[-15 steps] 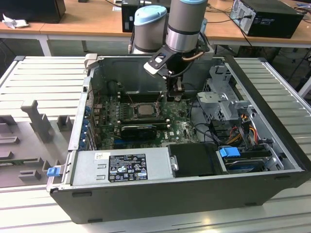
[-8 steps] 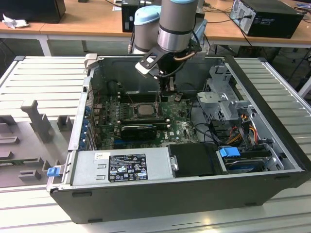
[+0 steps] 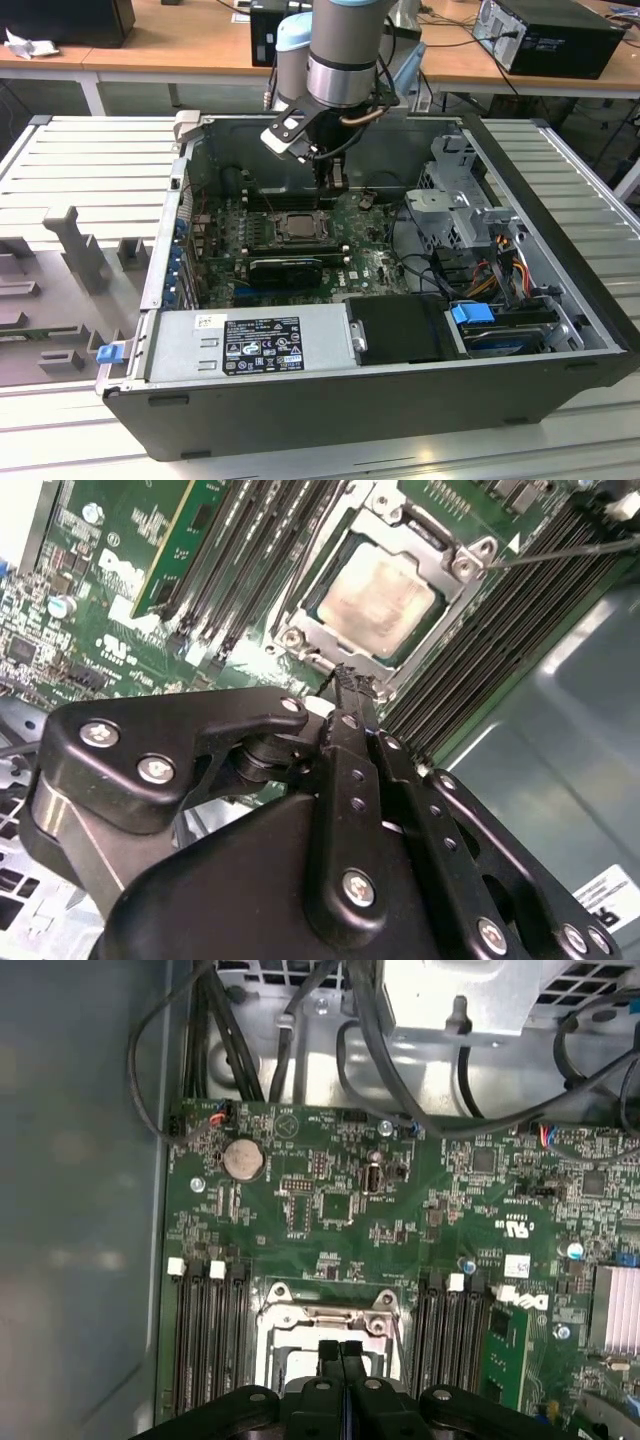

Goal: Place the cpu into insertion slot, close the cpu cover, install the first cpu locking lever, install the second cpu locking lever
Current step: 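Close the cpu cover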

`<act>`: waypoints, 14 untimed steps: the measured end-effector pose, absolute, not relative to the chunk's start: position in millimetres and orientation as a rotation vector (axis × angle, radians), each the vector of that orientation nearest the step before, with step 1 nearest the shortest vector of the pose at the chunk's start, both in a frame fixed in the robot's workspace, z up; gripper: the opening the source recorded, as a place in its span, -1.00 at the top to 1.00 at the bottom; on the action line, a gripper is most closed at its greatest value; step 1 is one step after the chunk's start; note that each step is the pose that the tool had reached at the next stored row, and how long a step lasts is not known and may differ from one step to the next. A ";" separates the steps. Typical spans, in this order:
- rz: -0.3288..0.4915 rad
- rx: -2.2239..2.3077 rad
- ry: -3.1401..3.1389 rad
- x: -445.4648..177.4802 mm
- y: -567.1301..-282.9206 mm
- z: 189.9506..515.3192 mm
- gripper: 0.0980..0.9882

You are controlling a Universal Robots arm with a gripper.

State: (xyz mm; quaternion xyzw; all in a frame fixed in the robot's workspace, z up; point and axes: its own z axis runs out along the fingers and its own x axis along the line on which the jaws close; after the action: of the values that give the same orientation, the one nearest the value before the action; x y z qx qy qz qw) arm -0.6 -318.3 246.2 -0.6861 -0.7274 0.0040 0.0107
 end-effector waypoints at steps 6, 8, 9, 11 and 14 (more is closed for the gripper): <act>0.013 -2.141 -2.270 -6.7 -318.3 246.1 0.98; 0.012 -2.141 -2.270 -8.4 -318.2 245.6 0.98; 0.012 -2.141 -2.270 -9.0 -318.2 245.0 0.98; 0.013 -2.139 -2.272 -13.2 -318.3 242.0 0.98; 0.012 -2.130 -2.279 -17.9 -318.3 235.3 0.98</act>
State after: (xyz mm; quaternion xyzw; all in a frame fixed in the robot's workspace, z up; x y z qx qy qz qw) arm -17.9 -318.3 235.3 -0.6828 -0.7305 0.0038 0.0108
